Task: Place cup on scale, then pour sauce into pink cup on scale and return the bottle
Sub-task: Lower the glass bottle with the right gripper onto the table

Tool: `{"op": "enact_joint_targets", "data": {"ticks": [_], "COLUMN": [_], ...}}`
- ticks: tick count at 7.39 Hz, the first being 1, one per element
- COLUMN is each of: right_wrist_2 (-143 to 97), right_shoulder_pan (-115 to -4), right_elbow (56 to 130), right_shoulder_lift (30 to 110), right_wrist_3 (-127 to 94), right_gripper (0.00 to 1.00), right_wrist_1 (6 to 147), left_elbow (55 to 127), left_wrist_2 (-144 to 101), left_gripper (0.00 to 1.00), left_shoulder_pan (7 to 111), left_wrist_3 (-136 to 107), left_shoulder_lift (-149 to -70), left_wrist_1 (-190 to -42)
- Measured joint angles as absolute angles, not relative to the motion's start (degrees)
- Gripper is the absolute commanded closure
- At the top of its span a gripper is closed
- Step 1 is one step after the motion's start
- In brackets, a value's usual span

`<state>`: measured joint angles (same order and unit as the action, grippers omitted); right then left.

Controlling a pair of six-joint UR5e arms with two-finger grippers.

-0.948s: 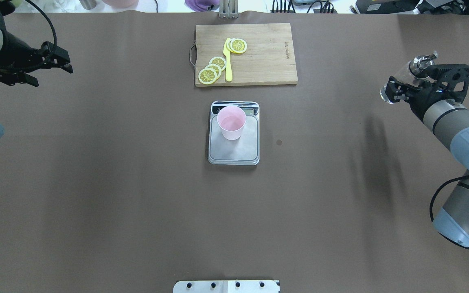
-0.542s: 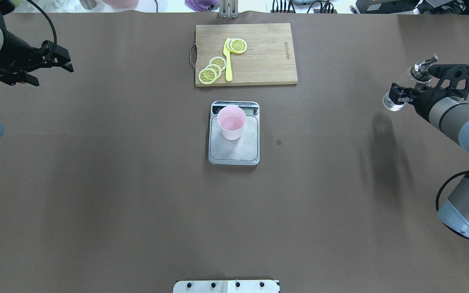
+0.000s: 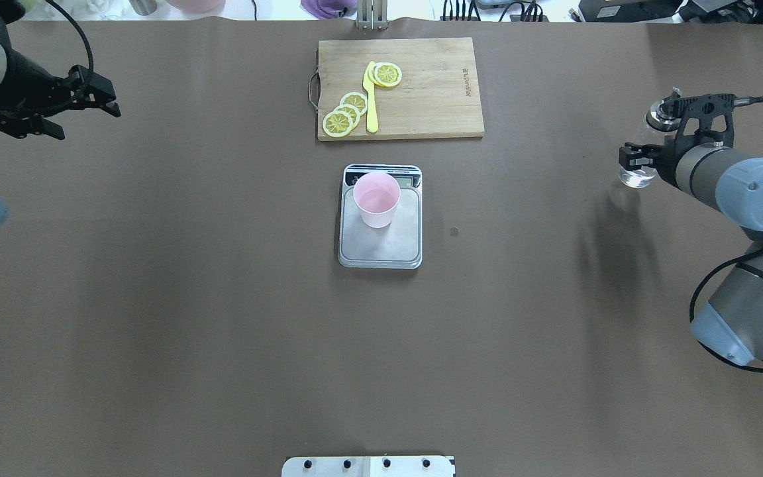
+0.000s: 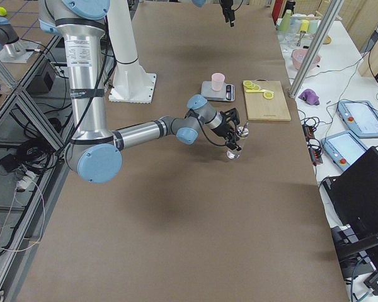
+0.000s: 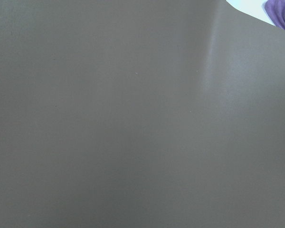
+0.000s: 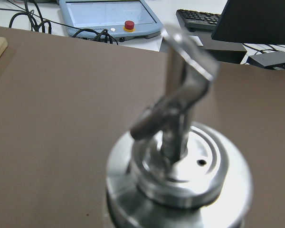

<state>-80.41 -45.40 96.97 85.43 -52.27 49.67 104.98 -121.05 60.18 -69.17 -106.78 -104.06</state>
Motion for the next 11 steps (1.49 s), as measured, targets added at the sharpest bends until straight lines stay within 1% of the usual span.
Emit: {"op": "enact_joint_targets", "data": {"ticks": [11], "right_wrist_2": [-83.79], "right_shoulder_pan": [-45.36], "right_elbow": [96.09], "right_shoulder_lift": [85.17], "right_wrist_3": [-57.61], "right_gripper": [1.0], "right_wrist_1": [49.77], "left_elbow": [104.63], "left_wrist_2": [-121.03], "left_gripper": [0.01], "left_shoulder_pan": [60.04], "left_wrist_3": [-69.17], "left_shoulder_lift": [-106.95], "left_wrist_1": [-103.98]}}
